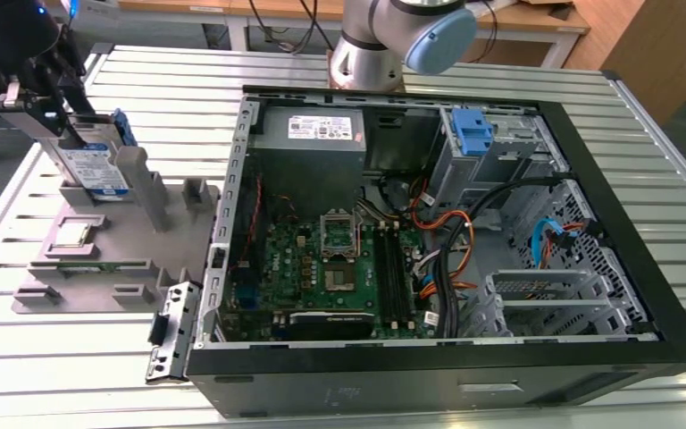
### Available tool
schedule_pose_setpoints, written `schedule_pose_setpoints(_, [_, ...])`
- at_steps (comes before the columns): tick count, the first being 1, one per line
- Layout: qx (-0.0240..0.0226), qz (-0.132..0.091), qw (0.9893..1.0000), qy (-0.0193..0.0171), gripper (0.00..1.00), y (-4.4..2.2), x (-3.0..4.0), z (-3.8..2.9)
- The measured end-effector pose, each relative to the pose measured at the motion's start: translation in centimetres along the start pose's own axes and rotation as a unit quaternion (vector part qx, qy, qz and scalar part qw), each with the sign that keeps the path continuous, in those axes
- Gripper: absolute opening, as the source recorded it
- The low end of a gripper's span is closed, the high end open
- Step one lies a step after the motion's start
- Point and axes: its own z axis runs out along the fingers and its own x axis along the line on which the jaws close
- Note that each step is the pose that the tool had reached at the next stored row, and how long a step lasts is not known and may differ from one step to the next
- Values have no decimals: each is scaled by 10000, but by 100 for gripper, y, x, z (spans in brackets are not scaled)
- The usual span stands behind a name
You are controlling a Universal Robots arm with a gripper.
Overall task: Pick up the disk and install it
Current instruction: 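Pick up the disk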
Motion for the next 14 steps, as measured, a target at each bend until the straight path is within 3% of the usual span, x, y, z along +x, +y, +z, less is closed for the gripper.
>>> schedule_pose_setpoints(14, [-18,2,10000,-1,59,0,0,0])
